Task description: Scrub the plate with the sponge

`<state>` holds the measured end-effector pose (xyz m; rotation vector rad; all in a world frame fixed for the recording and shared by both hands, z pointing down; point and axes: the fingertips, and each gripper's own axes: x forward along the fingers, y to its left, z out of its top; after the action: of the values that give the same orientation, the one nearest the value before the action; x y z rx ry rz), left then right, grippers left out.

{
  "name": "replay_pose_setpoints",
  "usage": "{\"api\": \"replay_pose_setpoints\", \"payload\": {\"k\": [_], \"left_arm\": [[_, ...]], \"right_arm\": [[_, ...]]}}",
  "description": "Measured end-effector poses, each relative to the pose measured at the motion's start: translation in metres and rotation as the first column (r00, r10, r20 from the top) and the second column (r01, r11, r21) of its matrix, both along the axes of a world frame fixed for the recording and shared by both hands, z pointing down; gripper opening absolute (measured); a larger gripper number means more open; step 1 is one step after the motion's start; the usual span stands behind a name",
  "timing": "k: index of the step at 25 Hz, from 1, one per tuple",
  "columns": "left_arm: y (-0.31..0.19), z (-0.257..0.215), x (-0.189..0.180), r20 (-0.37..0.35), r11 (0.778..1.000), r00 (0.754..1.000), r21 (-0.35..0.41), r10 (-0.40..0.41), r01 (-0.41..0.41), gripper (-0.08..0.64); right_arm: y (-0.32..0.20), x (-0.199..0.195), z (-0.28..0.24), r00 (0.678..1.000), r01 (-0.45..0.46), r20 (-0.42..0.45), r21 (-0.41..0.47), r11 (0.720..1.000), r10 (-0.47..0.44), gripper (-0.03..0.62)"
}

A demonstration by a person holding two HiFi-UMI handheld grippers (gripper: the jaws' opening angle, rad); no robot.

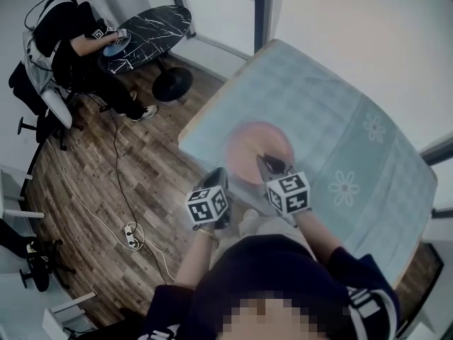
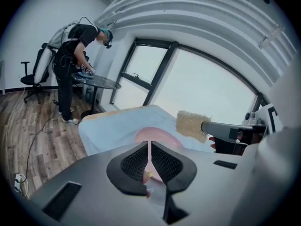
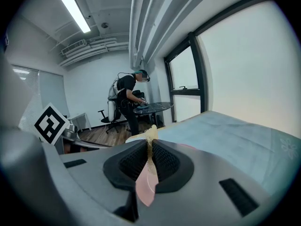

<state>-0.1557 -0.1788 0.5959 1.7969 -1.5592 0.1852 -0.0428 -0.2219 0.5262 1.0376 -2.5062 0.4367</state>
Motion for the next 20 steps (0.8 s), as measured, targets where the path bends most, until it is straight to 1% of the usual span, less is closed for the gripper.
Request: {"api": "replay_pose_setpoints", "payload": {"k": [3,5,7,10,13,17,20], "left_arm": [[-0.017,0.016,0.004,-0.021,0.999,0.999,-0.029,0.039,-0.040,0.023],[-0.026,0.027,0.006,-0.033,0.996,0.997,-0.052,0.064,-0.066,0.066],[-0.035,0.038,0.006,-0.029,0.993,0.996,-0.074,0.086,-0.088,0.103],[-0.048,0.052,0.007,-0.015,0.990,0.995,-0.099,0.102,-0.103,0.131],[-0.059,0.064,0.012,-0.026,0.986,0.992,-0.111,0.120,-0.122,0.156],[-0.071,0.080,0.014,-0.045,0.983,0.993,-0.143,0.113,-0.119,0.164],[-0.077,0.089,0.016,-0.043,0.979,0.992,-0.162,0.122,-0.127,0.164]], "right_arm": [[-0.016,0.004,0.010,1.000,-0.012,-0.020,-0.004,1.000,0.012,0.037],[-0.024,0.006,0.017,0.999,-0.024,-0.037,-0.005,1.000,0.024,0.037],[-0.034,0.009,0.025,0.998,-0.036,-0.060,-0.003,0.999,0.035,0.037],[-0.049,0.015,0.040,0.993,-0.051,-0.103,-0.002,0.999,0.050,0.037],[-0.060,0.018,0.057,0.988,-0.067,-0.138,-0.011,0.998,0.065,0.037],[-0.073,0.014,0.068,0.983,-0.090,-0.163,-0.021,0.996,0.085,0.037],[-0.081,0.013,0.080,0.977,-0.105,-0.188,-0.024,0.994,0.099,0.037]]}}
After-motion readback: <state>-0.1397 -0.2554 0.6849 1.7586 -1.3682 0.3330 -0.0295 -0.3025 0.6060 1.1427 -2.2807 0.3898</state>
